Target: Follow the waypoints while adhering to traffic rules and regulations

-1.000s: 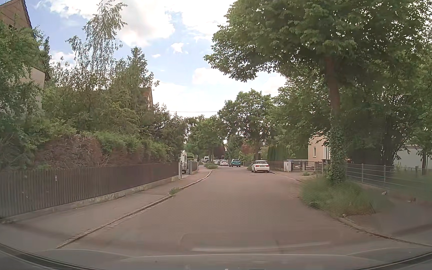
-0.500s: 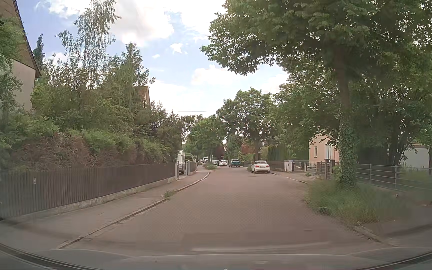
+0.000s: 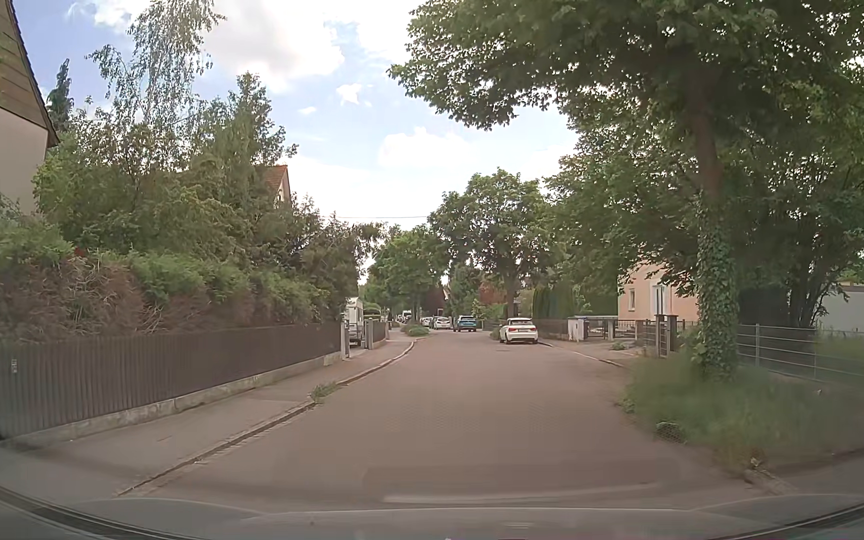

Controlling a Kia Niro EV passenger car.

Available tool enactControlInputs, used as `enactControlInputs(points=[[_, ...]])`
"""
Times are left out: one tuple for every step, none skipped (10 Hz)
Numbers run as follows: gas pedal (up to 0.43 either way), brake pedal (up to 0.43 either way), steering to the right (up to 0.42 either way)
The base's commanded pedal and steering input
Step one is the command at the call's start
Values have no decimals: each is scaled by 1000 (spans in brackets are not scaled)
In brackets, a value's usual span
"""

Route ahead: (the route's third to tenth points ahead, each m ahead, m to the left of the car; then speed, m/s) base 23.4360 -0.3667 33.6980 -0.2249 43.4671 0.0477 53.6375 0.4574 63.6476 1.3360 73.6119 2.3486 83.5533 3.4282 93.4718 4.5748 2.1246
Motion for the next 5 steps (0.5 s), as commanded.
enactControlInputs(points=[[47, 18, 22], [47, 18, 22], [67, 18, 22], [79, 18, 21], [79, 18, 16]])
